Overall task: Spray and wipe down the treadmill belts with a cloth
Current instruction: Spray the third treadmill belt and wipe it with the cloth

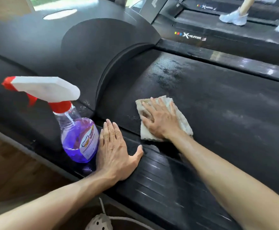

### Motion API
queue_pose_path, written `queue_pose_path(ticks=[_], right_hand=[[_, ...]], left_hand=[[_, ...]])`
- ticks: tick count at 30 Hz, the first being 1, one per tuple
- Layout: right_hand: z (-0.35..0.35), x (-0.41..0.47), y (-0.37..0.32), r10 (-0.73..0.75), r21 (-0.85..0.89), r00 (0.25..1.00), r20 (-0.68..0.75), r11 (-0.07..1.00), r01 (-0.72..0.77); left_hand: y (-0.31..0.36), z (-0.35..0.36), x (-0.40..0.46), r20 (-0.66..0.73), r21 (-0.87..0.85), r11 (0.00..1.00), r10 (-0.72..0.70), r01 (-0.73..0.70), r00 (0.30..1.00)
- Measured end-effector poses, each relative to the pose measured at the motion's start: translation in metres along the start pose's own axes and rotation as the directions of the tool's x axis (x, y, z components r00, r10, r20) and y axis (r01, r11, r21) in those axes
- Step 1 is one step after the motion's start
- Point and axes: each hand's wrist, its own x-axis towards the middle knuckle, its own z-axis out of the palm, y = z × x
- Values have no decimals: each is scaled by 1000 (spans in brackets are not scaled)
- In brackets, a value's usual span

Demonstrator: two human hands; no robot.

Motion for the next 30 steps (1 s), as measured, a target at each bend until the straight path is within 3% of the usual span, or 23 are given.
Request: queue_pose_path(ticks=[3, 7, 10, 14, 17, 19, 22, 25, 27, 30], right_hand=[[-3, -29, 34, -59, 7, 998, 31, 998, 59], [-4, -3, 59, 185, 2, 982, 22, 983, -185], [3, 34, 23, 298, 44, 955, -11, 954, -297], [15, 36, -32, 69, 62, 997, -21, 996, -68], [6, 7, -14, -29, 46, 1000, -7, 999, 29], [1, -14, 12, -16, 59, 1000, 10, 998, 15], [0, 3, 36, 139, 24, 990, 7, 990, -139], [4, 45, 12, 274, 41, 961, -23, 961, -273], [11, 59, -19, 235, 78, 972, -18, 969, -233], [15, 40, -48, 19, 94, 1000, -20, 995, -17]], left_hand=[[1, -2, 0, -4, 5, 1000, -4, 4, 1000], [1, 0, 0, -14, 0, 1000, -11, 11, 1000], [2, -1, -1, -21, -2, 1000, -17, 17, 1000], [2, -1, -2, -22, -29, 999, -22, 21, 1000], [2, -2, -2, -35, -36, 999, -20, 19, 999], [1, 0, -1, -50, -42, 999, -20, 18, 999], [2, 2, 1, -72, -67, 998, -24, 19, 997], [2, 1, -1, -74, -86, 996, -27, 21, 997], [2, 0, -1, -68, -89, 996, -29, 23, 997], [3, -1, -1, -67, -102, 994, -34, 27, 997]])
